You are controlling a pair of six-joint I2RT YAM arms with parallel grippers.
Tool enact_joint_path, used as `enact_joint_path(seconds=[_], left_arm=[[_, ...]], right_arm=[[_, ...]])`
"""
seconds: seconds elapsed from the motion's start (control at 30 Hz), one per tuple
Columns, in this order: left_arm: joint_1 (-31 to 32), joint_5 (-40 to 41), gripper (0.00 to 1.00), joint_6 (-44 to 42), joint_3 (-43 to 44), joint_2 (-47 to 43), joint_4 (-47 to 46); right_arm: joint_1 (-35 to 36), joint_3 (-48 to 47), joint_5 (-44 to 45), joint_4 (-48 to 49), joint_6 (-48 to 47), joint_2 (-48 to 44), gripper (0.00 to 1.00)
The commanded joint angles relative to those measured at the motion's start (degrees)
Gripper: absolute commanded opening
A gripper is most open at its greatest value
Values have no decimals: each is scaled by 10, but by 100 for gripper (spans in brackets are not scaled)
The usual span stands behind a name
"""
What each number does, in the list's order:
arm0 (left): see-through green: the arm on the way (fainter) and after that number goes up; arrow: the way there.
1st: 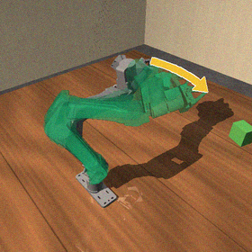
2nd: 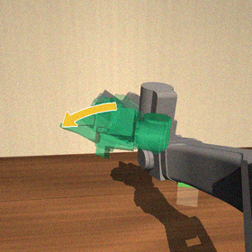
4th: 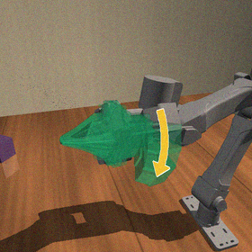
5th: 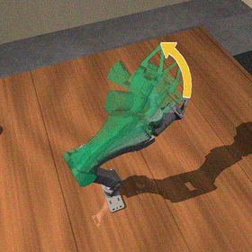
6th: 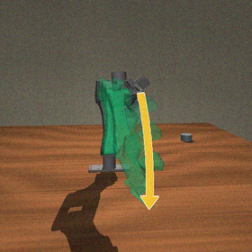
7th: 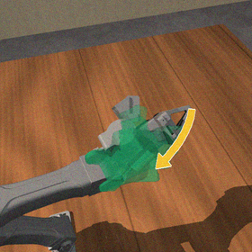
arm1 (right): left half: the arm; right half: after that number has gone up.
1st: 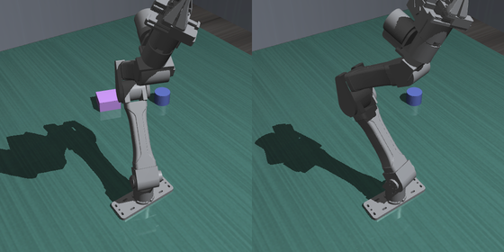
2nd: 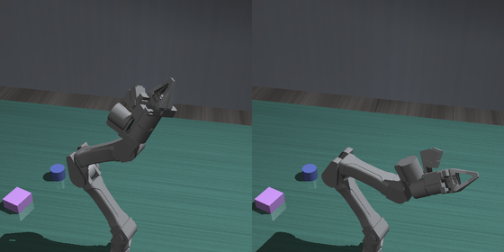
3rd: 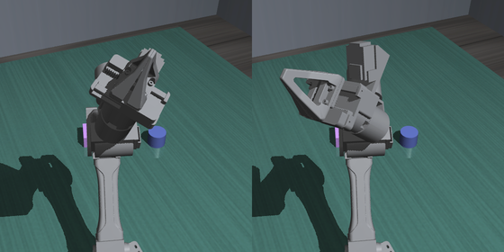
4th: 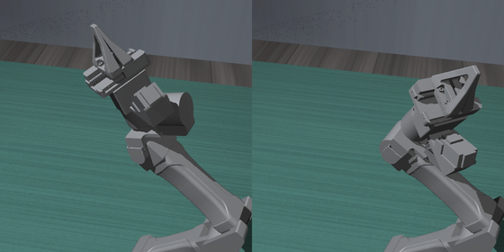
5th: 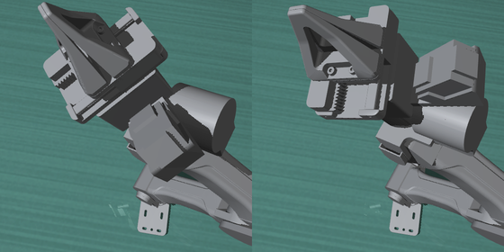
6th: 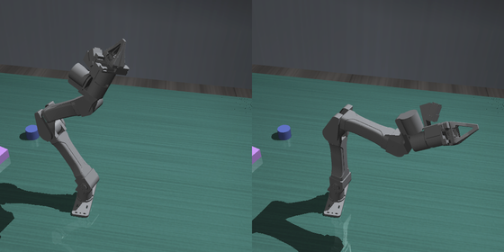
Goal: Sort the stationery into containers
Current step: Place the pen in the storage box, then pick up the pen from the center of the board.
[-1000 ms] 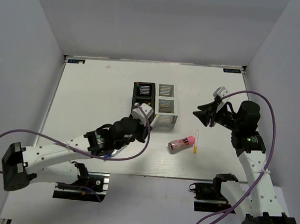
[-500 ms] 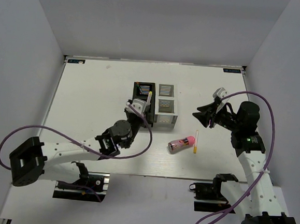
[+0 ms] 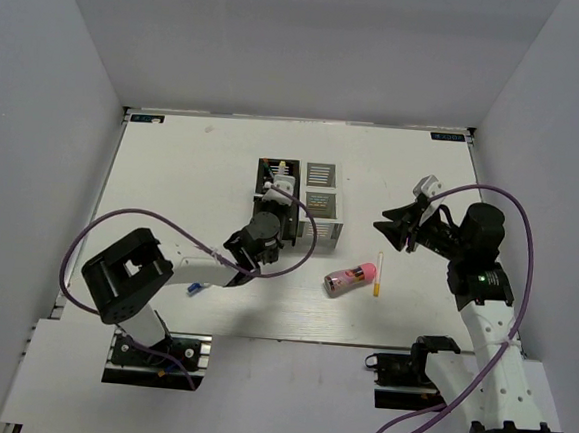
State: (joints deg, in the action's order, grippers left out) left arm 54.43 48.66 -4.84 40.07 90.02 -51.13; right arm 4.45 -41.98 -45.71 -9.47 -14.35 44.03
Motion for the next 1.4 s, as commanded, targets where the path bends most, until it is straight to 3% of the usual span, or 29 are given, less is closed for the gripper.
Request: enact_joint_path(seconds=[0.0,0.1,0.23,0.33,0.47,0.6,0.67,0.77,1.0,1.07,1.23,1.37], left_arm=[[-19,8,0,16,32,7,-18],[-31,7,0,31,54,23,4],[-42,2,13,56,73,28,55],[-42,2,37,63,68,23,74],[-48,-4,44,75,62,11,99],[-48,-4,74,81,56,1,111],[-48,2,78,81,56,-10,111],[-48,2,80,101,46,-51,124],[-85,46,75,220,35,-166,281],[-103,46,73,276,49,-179,363],[-186,18,73,402,80,-166,556],[-269,-53,76,457,94,-129,634]], right_arm=[[-5,8,-16,4,-12,-17,42],[-5,9,-20,3,-11,-17,42],[-8,11,-19,2,-13,-14,42],[-12,11,-24,4,-13,-13,42],[-14,10,-26,2,-11,-12,42],[-15,10,-28,2,-11,-12,42],[-15,11,-27,3,-10,-12,42],[-18,13,-28,2,-13,-16,42],[-22,16,-39,1,-15,-19,42],[-23,16,-44,2,-14,-16,42],[-25,18,-45,1,-13,-21,42],[-32,16,-44,-6,-16,-21,42]])
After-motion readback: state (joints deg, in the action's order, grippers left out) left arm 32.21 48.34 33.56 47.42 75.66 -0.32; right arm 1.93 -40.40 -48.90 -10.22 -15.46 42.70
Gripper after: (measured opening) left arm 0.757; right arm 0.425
